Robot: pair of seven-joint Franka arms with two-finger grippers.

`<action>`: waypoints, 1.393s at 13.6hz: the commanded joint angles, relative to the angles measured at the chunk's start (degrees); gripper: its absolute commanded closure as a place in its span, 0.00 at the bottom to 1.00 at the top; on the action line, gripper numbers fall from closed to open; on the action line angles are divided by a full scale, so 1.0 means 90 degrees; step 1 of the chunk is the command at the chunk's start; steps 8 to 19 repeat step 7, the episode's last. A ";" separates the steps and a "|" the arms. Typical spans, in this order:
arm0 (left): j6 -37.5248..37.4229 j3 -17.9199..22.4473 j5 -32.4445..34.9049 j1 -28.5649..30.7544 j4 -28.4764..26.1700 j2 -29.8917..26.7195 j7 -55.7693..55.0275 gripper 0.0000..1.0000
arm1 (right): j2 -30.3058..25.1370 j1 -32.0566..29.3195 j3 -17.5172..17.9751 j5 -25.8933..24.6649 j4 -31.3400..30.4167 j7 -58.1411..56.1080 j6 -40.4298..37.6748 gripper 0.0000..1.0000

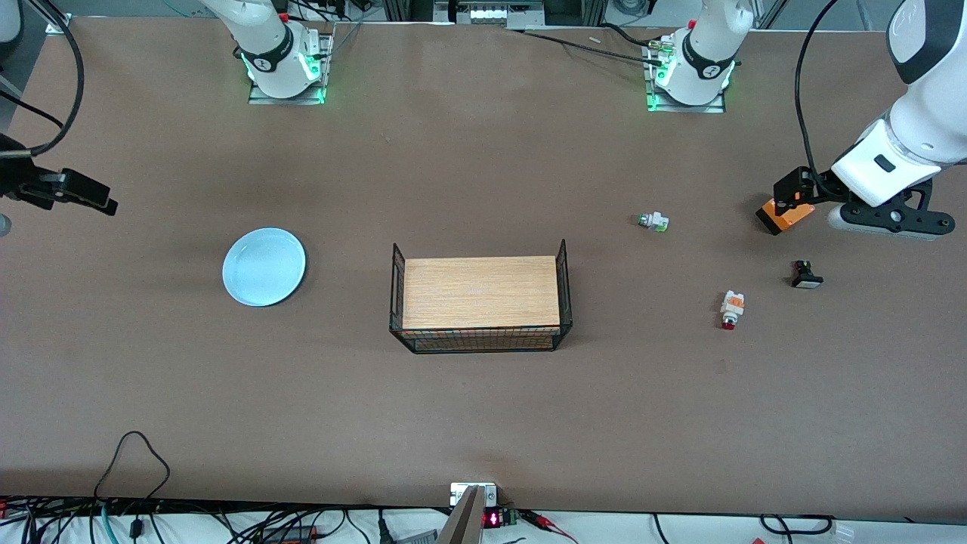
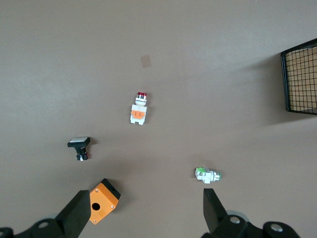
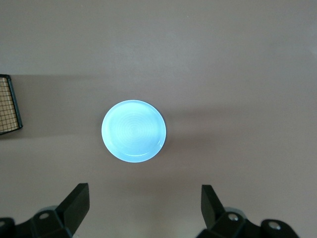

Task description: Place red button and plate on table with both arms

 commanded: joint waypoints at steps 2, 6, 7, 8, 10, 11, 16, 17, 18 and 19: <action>-0.0117 -0.0003 0.0125 -0.0034 0.0065 -0.0054 0.0043 0.00 | -0.0178 -0.0014 0.0032 -0.0096 -0.0081 -0.0297 0.0017 0.00; -0.0117 -0.0003 0.0125 -0.0034 0.0065 -0.0054 0.0043 0.00 | -0.0120 -0.0014 0.0032 -0.0057 0.0086 -0.0326 -0.0100 0.00; -0.0117 -0.0003 0.0125 -0.0034 0.0065 -0.0063 0.0043 0.00 | -0.0120 -0.0004 0.0032 -0.0067 0.0086 -0.0346 -0.0100 0.00; -0.0117 -0.0003 0.0125 -0.0034 0.0065 -0.0063 0.0043 0.00 | -0.0120 -0.0004 0.0032 -0.0067 0.0086 -0.0346 -0.0100 0.00; -0.0117 -0.0003 0.0125 -0.0034 0.0065 -0.0063 0.0043 0.00 | -0.0120 -0.0004 0.0032 -0.0067 0.0086 -0.0346 -0.0100 0.00; -0.0117 -0.0003 0.0125 -0.0034 0.0065 -0.0063 0.0043 0.00 | -0.0120 -0.0004 0.0032 -0.0067 0.0086 -0.0346 -0.0100 0.00; -0.0117 -0.0003 0.0125 -0.0034 0.0065 -0.0063 0.0043 0.00 | -0.0120 -0.0004 0.0032 -0.0067 0.0086 -0.0346 -0.0100 0.00; -0.0117 -0.0003 0.0125 -0.0034 0.0065 -0.0063 0.0043 0.00 | -0.0120 -0.0004 0.0032 -0.0067 0.0086 -0.0346 -0.0100 0.00; -0.0117 -0.0003 0.0125 -0.0034 0.0065 -0.0063 0.0043 0.00 | -0.0120 -0.0004 0.0032 -0.0067 0.0086 -0.0346 -0.0100 0.00; -0.0117 -0.0003 0.0125 -0.0034 0.0065 -0.0063 0.0043 0.00 | -0.0120 -0.0004 0.0032 -0.0067 0.0086 -0.0346 -0.0100 0.00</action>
